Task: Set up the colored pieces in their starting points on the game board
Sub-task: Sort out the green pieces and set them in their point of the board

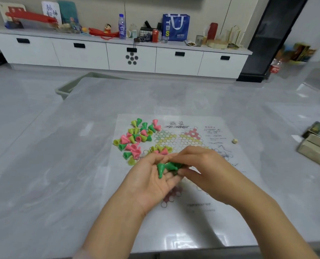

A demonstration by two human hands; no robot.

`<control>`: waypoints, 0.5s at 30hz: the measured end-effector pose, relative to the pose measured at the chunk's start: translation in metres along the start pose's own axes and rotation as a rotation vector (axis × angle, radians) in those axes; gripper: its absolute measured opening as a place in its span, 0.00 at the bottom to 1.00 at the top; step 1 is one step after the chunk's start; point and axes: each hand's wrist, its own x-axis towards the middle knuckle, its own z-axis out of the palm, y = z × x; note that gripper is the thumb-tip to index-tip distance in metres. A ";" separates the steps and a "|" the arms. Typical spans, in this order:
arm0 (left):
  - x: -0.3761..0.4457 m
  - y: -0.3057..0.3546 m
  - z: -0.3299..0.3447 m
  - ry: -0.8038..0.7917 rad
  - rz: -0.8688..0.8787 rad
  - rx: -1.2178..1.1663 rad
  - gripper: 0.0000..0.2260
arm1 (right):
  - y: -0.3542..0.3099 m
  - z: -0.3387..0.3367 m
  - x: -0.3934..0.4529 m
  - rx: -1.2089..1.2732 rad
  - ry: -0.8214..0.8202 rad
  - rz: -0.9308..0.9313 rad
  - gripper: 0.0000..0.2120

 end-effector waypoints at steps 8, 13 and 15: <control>0.008 -0.017 0.009 -0.004 -0.027 0.152 0.13 | 0.028 -0.007 -0.018 0.001 0.084 0.023 0.10; 0.012 -0.021 0.012 0.040 0.009 0.150 0.14 | 0.037 -0.021 -0.030 0.233 0.236 0.136 0.04; 0.013 -0.021 0.012 0.069 0.034 0.115 0.13 | 0.049 -0.028 -0.038 0.298 0.337 0.235 0.05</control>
